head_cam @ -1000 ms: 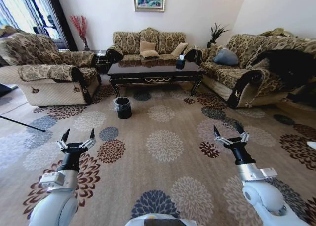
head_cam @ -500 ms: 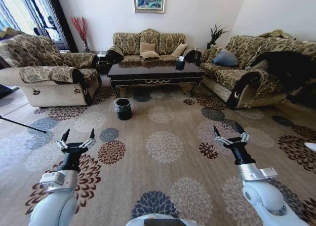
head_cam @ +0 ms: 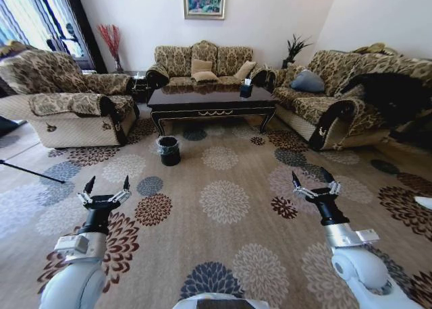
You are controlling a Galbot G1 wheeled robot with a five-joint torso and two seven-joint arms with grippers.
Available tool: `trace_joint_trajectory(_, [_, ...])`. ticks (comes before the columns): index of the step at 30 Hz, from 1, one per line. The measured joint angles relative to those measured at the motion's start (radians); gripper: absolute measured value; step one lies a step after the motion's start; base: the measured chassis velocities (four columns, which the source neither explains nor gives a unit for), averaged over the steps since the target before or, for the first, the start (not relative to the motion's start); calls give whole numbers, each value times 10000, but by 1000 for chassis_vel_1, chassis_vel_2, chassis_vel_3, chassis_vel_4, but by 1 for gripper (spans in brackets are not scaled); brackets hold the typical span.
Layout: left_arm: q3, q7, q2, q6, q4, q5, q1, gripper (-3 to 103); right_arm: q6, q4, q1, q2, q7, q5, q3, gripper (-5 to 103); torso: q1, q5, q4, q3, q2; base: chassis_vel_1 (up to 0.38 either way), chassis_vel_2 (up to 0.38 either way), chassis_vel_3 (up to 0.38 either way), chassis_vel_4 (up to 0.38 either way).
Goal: Move to the front of the table and pick up the trash from the floor, then place it into the trash bin.
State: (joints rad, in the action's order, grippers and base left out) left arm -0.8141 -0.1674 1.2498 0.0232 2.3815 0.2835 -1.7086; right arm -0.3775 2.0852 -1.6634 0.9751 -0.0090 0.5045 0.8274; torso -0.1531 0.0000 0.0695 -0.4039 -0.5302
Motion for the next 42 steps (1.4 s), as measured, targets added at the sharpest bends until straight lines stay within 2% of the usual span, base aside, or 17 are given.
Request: trace_joint_trajectory(42, [0, 0, 0, 0, 0, 0, 0, 100, 0, 0, 0, 0, 0, 0, 0, 100, -737, 0, -1, -1089, -1823, 0, 0, 0, 0])
